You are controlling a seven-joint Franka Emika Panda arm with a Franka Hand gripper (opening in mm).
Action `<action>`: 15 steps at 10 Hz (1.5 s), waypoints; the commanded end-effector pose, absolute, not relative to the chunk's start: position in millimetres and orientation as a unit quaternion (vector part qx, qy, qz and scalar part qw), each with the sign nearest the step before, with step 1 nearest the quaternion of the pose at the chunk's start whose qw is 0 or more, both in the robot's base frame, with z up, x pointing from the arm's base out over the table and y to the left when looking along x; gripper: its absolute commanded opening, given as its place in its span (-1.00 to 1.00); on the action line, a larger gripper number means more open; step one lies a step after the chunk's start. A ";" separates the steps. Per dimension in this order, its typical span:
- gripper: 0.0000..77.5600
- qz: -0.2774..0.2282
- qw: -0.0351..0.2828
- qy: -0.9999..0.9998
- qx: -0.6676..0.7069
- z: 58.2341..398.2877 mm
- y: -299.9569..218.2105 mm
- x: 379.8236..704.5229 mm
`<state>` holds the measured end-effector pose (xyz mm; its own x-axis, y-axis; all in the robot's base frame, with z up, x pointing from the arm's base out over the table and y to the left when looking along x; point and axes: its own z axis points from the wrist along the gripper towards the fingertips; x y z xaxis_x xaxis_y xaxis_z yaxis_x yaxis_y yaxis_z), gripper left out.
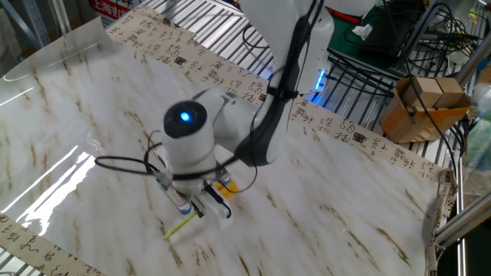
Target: Clean the tabletop with a sponge
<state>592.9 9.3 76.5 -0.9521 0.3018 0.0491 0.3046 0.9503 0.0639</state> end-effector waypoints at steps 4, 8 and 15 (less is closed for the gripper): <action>-0.95 -0.103 -0.006 -0.977 -0.185 85.3 10.3 599.5; -0.95 -0.159 -0.032 -0.967 -0.195 86.3 8.3 612.3; -0.95 -0.183 -0.066 -0.962 -0.192 69.8 5.5 620.7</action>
